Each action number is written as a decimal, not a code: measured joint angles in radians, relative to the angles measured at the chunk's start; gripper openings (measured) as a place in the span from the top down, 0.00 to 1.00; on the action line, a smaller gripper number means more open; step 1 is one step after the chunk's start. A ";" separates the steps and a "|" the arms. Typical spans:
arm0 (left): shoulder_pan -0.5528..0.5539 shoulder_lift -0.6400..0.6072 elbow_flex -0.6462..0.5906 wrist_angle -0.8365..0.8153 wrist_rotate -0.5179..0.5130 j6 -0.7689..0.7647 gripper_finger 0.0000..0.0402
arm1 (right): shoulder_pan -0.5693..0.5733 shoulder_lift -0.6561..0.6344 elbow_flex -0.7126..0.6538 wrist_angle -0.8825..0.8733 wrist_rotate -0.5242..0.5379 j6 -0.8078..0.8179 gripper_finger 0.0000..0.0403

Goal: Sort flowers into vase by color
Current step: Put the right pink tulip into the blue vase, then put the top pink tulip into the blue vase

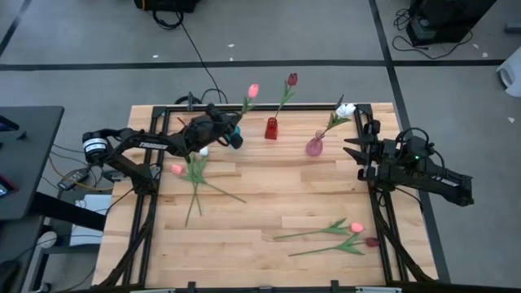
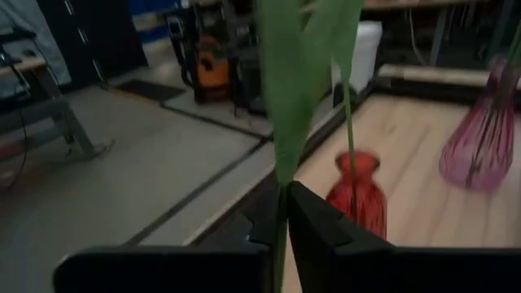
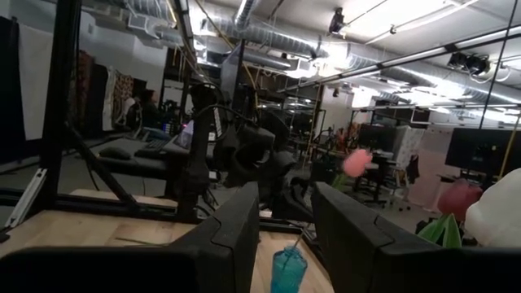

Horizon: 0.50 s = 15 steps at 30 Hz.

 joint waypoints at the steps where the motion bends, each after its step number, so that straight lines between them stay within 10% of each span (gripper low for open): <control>1: -0.001 0.000 0.000 -0.018 0.000 0.000 0.90 | 0.000 0.000 0.000 0.000 0.000 0.000 0.68; 15: -0.102 -0.077 -0.004 -0.105 -0.185 0.160 0.66 | 0.000 0.000 0.000 -0.003 0.003 0.018 0.68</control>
